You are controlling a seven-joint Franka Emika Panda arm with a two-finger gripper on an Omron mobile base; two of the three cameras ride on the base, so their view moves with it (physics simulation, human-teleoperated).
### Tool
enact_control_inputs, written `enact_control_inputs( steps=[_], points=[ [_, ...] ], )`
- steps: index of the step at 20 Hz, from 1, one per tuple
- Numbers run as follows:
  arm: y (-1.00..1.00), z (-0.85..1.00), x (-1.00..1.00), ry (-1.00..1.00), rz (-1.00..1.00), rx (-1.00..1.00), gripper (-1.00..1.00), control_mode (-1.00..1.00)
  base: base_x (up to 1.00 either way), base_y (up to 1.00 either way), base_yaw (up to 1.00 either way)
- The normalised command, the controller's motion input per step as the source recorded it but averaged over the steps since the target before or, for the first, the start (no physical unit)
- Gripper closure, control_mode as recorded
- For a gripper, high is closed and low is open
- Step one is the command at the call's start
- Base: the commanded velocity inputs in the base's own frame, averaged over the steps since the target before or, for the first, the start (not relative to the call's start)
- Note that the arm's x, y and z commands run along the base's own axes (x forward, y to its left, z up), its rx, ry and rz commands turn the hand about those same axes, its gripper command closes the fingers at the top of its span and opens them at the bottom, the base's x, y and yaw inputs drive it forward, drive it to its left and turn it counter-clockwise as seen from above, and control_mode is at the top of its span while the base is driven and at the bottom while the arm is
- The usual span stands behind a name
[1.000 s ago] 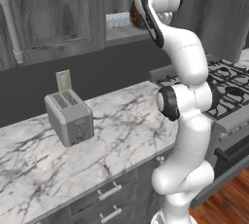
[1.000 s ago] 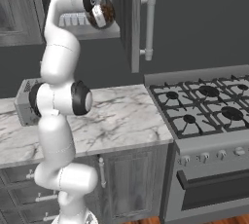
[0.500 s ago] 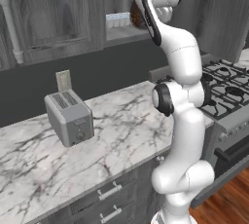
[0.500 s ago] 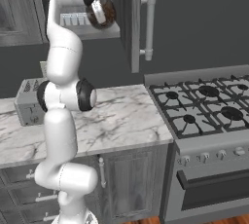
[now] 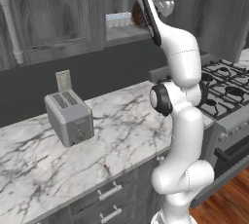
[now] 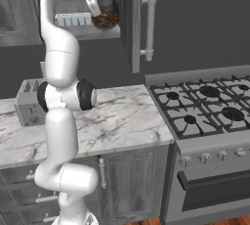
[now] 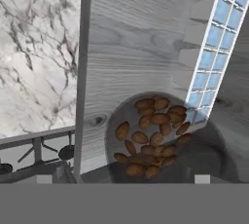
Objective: Pick the jar and jar from the dining table and place them in the open cabinet. Close the cabinet after placing the objects.
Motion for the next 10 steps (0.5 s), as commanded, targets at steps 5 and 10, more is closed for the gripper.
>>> enact_control_inputs(
  steps=[5, 10],
  points=[
    [0.19, -0.55, -0.76, -0.19, 0.0, 0.0, -1.0, -1.0, 0.0, 0.0, 0.0],
    [0.02, -0.63, -0.18, -0.07, 0.0, 0.0, -1.0, -1.0, 0.0, 0.0, 0.0]
  ],
)
